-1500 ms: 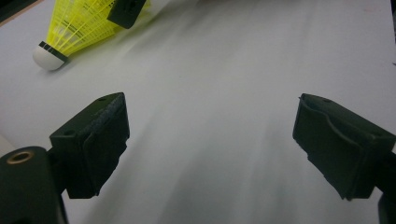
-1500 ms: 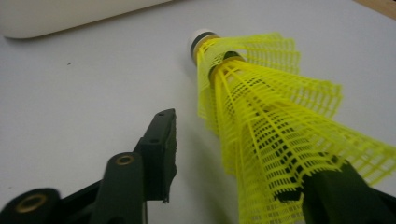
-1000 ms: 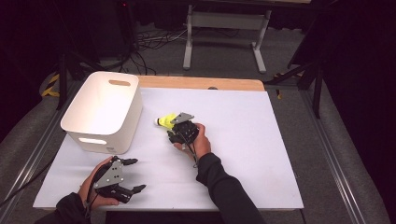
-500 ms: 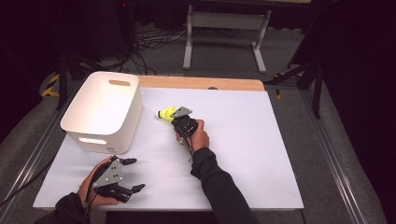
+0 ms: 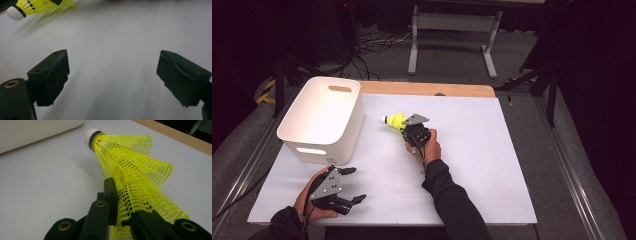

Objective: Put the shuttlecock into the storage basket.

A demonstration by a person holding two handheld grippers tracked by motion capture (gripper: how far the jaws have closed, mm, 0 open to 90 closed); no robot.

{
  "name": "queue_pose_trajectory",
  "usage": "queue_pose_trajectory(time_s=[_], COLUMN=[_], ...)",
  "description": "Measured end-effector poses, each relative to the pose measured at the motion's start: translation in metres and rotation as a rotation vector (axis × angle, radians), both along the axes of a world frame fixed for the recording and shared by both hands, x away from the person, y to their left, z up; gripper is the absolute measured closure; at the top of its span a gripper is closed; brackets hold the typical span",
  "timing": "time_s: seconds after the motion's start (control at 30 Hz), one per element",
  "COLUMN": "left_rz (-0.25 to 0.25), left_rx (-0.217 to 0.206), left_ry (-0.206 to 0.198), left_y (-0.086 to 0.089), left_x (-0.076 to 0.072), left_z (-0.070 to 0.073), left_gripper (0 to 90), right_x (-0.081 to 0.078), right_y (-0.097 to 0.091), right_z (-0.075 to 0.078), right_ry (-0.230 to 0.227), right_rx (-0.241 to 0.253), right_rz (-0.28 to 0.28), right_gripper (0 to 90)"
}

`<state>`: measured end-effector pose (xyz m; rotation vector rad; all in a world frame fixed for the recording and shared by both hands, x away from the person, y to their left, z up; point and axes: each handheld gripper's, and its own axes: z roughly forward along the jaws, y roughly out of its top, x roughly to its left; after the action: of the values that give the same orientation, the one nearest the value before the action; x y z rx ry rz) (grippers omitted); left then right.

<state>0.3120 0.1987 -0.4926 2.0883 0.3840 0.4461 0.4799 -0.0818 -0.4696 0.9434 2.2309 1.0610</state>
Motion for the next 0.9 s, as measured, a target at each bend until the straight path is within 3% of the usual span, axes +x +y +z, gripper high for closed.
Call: queue_pose_trajectory(time_s=[0.4, 0.9], left_rz=[0.012, 0.047], left_rx=[0.004, 0.003], left_ry=[-0.011, -0.019], left_y=[0.0, -0.001], left_x=[0.001, 0.006], left_z=[0.001, 0.003], left_gripper=[11.8, 12.5], right_x=[-0.016, -0.039], right_y=[-0.017, -0.04], right_z=[0.013, 0.023], right_ry=[-0.03, -0.067], right_rx=[0.065, 0.063], right_rz=[0.043, 0.097], right_gripper=[87.9, 87.9])
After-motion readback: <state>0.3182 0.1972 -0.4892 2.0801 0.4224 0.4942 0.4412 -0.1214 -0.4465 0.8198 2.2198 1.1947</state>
